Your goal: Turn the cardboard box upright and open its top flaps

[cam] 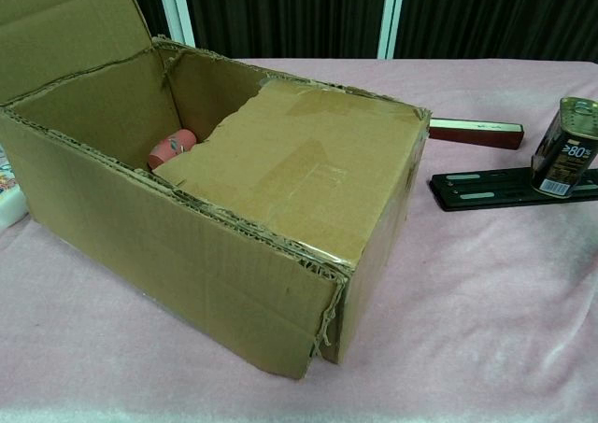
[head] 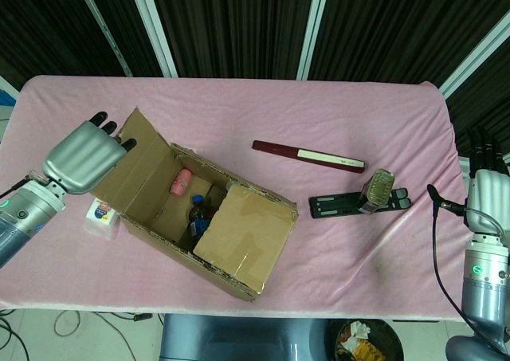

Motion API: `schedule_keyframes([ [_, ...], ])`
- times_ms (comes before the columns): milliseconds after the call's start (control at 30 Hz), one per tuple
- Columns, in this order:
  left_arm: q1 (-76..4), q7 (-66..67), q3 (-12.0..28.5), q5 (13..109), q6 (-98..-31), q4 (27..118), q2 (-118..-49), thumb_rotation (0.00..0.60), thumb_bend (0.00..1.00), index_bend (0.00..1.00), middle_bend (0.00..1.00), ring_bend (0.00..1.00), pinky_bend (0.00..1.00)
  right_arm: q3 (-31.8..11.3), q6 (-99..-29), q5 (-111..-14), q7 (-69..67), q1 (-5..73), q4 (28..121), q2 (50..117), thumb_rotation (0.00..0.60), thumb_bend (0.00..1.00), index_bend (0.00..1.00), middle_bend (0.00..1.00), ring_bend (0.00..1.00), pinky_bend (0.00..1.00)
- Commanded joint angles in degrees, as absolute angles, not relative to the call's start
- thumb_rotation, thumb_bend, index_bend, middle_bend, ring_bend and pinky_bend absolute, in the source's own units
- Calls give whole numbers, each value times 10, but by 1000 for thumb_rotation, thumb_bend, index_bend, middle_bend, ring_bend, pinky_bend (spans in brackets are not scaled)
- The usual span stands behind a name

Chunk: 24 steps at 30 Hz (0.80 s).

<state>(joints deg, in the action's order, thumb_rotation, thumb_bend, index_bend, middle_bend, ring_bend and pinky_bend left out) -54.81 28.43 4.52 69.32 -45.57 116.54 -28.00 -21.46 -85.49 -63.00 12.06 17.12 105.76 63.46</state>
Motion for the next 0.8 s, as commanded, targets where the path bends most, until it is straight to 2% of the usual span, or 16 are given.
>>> schedule_keyframes([
  [33, -524, 267, 46, 707, -467, 1157, -271, 600, 1000, 376, 736, 328, 258, -214, -854, -630, 121, 171, 1058, 634, 600, 261, 0, 0, 0, 230],
  [400, -428, 197, 33, 740, -518, 1120, -265, 600, 1000, 362, 717, 328, 258, -207, -846, -629, 126, 172, 1061, 633, 600, 261, 0, 0, 0, 230],
  [467, -400, 173, 30, 744, -548, 1108, -272, 600, 975, 344, 692, 328, 249, -203, -841, -633, 129, 173, 1061, 631, 600, 261, 0, 0, 0, 230],
  [500, -388, 162, 31, 749, -566, 1103, -279, 600, 943, 332, 676, 328, 245, -201, -838, -636, 128, 174, 1061, 630, 600, 261, 0, 0, 0, 230],
  [533, -375, 149, 31, 752, -587, 1099, -286, 600, 863, 304, 638, 326, 237, -200, -835, -638, 126, 174, 1063, 628, 600, 261, 0, 0, 0, 230],
  [600, -344, 124, 33, 758, -639, 1091, -308, 600, 673, 240, 553, 298, 221, -197, -831, -645, 122, 175, 1066, 624, 600, 264, 0, 0, 0, 230],
  [667, -312, 98, 33, 762, -691, 1085, -333, 600, 464, 159, 407, 207, 160, -193, -827, -655, 120, 175, 1067, 620, 600, 270, 0, 0, 0, 230],
  [767, -261, 61, 28, 764, -756, 1086, -368, 600, 291, 98, 192, 82, 67, -185, -817, -671, 118, 178, 1070, 614, 600, 293, 0, 0, 0, 230],
  [800, -245, 53, 26, 764, -775, 1087, -379, 600, 268, 92, 157, 62, 56, -183, -812, -675, 115, 179, 1072, 611, 600, 306, 0, 0, 0, 230],
])
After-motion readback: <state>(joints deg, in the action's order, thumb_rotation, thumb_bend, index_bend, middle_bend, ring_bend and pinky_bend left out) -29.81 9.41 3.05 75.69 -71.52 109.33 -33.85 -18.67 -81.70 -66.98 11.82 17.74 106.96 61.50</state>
